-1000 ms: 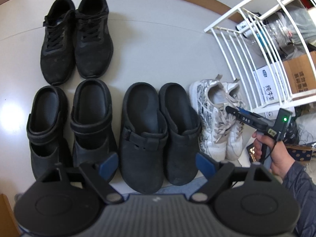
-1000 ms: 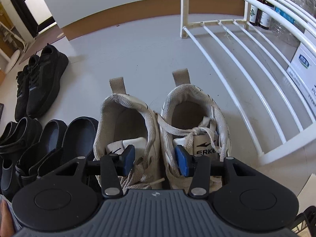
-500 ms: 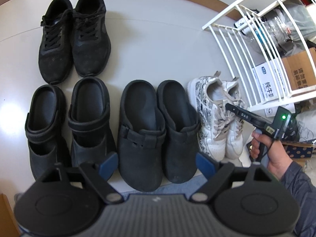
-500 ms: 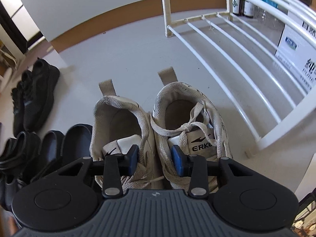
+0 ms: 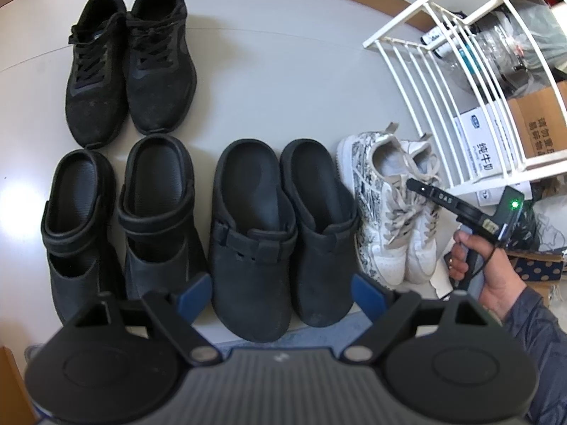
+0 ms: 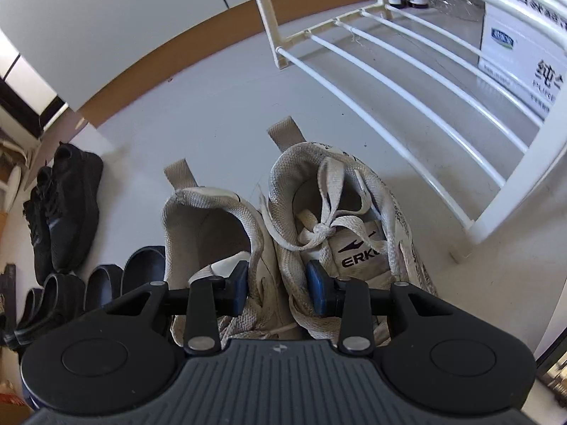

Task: Organize scattered shoes

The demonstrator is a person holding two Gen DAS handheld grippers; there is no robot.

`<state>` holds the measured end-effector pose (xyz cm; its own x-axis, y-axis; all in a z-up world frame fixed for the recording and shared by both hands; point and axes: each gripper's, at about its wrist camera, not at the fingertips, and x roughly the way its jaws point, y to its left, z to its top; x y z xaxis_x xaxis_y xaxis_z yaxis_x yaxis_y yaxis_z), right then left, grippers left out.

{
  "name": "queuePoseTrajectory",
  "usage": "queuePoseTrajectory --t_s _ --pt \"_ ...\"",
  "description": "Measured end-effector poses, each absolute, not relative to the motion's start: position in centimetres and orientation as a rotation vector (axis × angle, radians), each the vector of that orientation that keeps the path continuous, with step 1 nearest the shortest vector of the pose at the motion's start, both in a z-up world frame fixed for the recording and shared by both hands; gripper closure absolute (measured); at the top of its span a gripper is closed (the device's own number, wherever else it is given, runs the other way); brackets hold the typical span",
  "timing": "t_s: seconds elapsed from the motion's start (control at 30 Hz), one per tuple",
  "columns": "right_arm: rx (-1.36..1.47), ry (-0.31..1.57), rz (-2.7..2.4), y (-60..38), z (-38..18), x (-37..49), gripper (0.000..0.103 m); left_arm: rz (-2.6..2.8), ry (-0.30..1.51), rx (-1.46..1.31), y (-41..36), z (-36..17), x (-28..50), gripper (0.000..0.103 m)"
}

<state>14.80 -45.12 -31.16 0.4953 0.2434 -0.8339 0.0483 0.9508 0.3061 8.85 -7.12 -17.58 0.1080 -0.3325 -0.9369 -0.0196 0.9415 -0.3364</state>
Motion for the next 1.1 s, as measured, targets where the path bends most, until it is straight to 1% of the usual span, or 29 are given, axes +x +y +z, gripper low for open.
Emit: queuePoseTrajectory --t_s 0.2,0.5,0.9,1.1 --pt "0.317 1.050 0.094 -44.8 -31.7 14.9 0.065 -0.239 1.456 -0.289 -7.4 -17.7 8.8 0.015" --pt "0.260 1.055 0.090 -44.0 -32.7 15.1 0.067 -0.230 1.462 -0.293 -7.2 -17.9 8.8 0.015" --pt "0.221 1.046 0.122 -44.0 -33.3 15.2 0.067 -0.234 1.466 -0.290 -7.4 -18.0 8.9 0.015" --pt "0.250 1.076 0.113 -43.9 -33.5 15.7 0.067 -0.236 1.463 -0.286 -7.5 -18.0 8.9 0.015"
